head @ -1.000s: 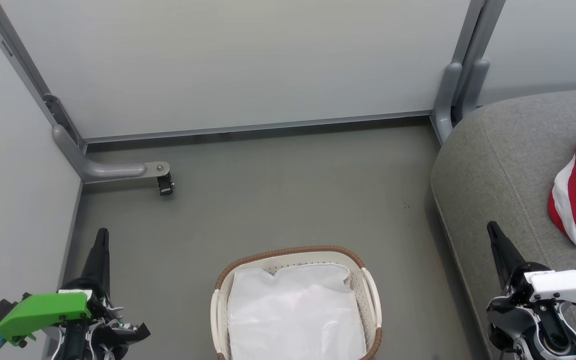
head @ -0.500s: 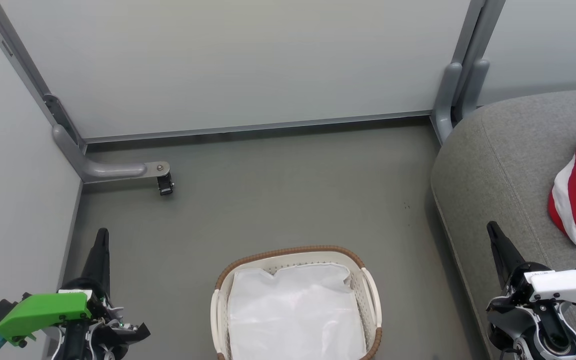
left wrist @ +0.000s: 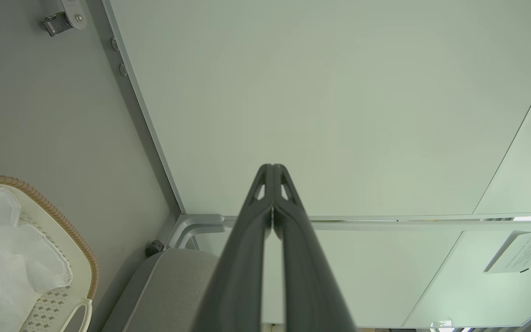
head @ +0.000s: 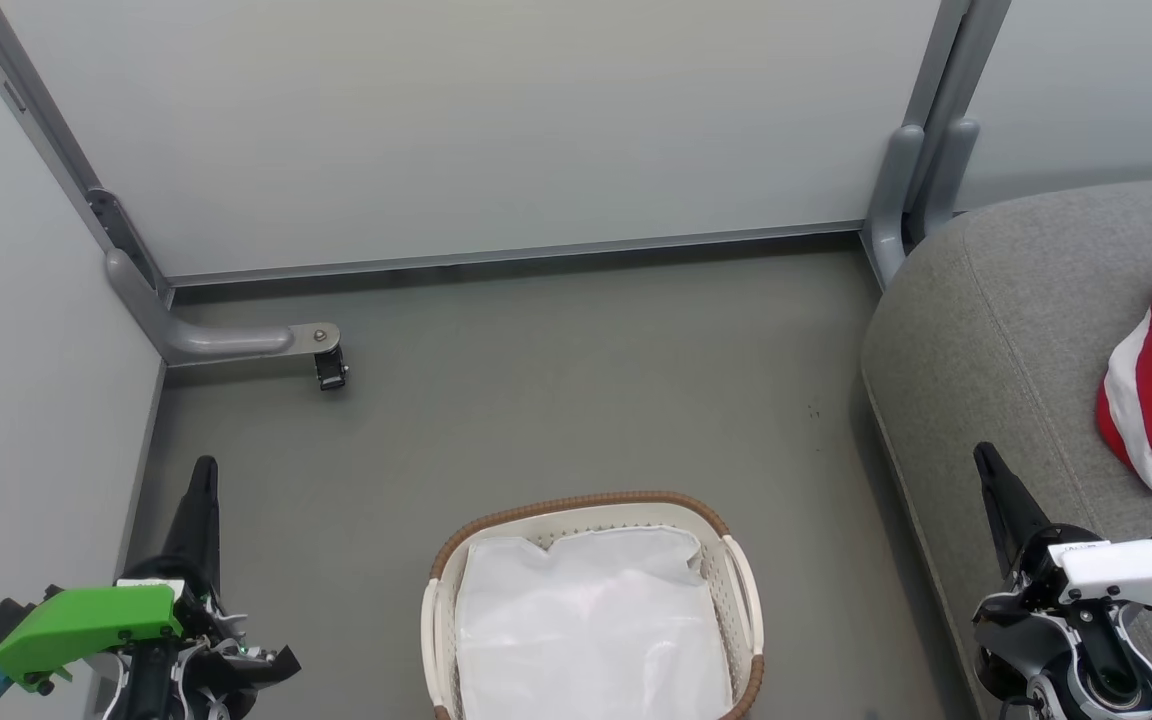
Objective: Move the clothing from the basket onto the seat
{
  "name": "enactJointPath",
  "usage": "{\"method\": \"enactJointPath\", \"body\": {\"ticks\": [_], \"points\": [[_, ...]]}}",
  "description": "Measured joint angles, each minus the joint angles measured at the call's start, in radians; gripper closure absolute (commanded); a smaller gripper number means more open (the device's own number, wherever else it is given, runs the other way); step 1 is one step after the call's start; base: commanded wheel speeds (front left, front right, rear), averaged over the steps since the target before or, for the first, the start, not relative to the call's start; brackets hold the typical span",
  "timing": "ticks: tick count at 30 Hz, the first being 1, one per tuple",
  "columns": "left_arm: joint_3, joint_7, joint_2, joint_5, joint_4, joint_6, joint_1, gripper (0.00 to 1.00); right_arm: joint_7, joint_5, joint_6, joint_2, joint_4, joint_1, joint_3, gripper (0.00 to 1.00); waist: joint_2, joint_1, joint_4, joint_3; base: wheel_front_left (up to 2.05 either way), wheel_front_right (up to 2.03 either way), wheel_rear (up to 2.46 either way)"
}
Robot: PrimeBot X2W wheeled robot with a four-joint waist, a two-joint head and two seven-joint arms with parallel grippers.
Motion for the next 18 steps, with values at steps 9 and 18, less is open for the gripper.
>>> {"method": "enactJointPath", "body": {"ticks": [9, 18], "points": [[0.0, 0.0, 0.0, 0.0, 0.0, 0.0, 0.0, 1.0, 0.0, 0.0, 0.0, 0.0, 0.0, 0.0, 0.0, 1.0, 0.0, 0.0, 0.0, 0.0, 0.0, 0.0, 0.0], [0.0, 0.0, 0.0, 0.0, 0.0, 0.0, 0.0, 1.0, 0.0, 0.0, 0.0, 0.0, 0.0, 0.0, 0.0, 1.0, 0.0, 0.0, 0.0, 0.0, 0.0, 0.0, 0.0]]}}
